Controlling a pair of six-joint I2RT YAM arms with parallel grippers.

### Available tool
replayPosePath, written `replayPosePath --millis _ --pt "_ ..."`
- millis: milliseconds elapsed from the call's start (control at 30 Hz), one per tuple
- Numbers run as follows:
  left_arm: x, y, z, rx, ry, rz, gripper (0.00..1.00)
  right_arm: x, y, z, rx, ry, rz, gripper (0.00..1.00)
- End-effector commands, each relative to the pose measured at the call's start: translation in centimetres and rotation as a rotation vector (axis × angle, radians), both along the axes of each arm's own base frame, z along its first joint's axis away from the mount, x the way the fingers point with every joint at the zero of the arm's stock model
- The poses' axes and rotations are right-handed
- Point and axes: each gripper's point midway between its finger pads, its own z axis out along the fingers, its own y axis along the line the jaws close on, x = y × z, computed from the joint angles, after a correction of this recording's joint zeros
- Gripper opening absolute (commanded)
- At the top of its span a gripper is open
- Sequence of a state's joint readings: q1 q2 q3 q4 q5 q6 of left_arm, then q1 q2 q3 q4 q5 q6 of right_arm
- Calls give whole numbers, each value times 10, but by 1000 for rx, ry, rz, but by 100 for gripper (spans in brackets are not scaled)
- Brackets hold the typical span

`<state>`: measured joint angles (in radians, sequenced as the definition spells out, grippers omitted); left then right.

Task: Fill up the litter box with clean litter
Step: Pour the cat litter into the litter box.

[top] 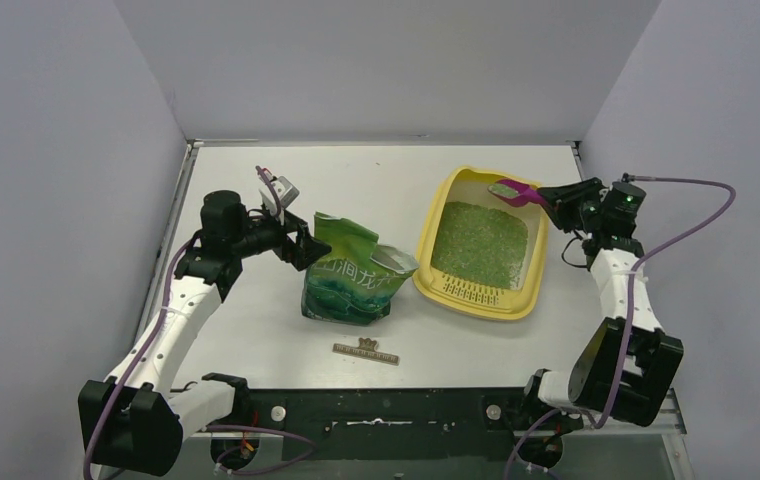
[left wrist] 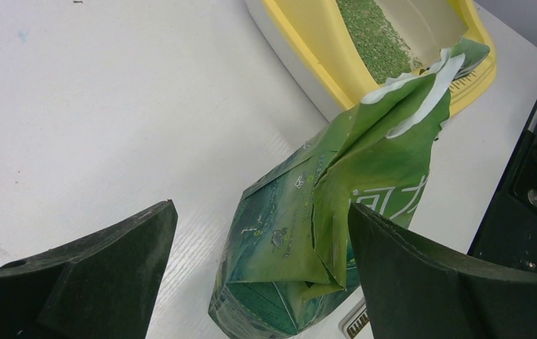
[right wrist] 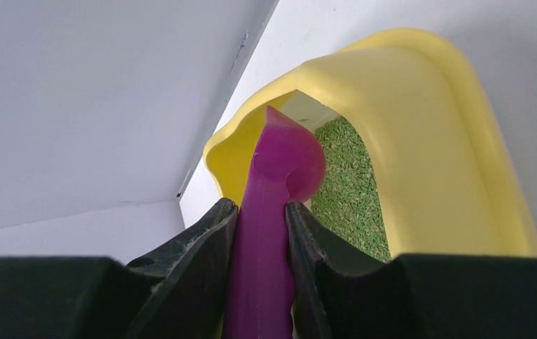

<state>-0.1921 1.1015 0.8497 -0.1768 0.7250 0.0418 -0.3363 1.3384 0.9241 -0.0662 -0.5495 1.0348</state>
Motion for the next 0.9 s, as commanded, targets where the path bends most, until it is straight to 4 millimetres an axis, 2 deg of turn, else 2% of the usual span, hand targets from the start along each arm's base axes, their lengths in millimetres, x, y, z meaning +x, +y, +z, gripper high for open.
replayPosePath --millis 0,167,533,700,867 --pt "6 1 28 -9 -96 1 90 -14 -12 28 -64 -75 -29 0" --pt "6 1 27 -8 -96 -2 90 -31 -16 28 -98 -51 -45 0" --pt "6 1 27 -6 -97 -8 90 -68 -7 24 -93 -28 -23 0" --pt "5 1 27 -5 -100 -10 90 -86 8 21 -59 -30 27 0" --pt "5 1 27 -5 -100 -12 90 -101 33 27 10 -67 131 0"
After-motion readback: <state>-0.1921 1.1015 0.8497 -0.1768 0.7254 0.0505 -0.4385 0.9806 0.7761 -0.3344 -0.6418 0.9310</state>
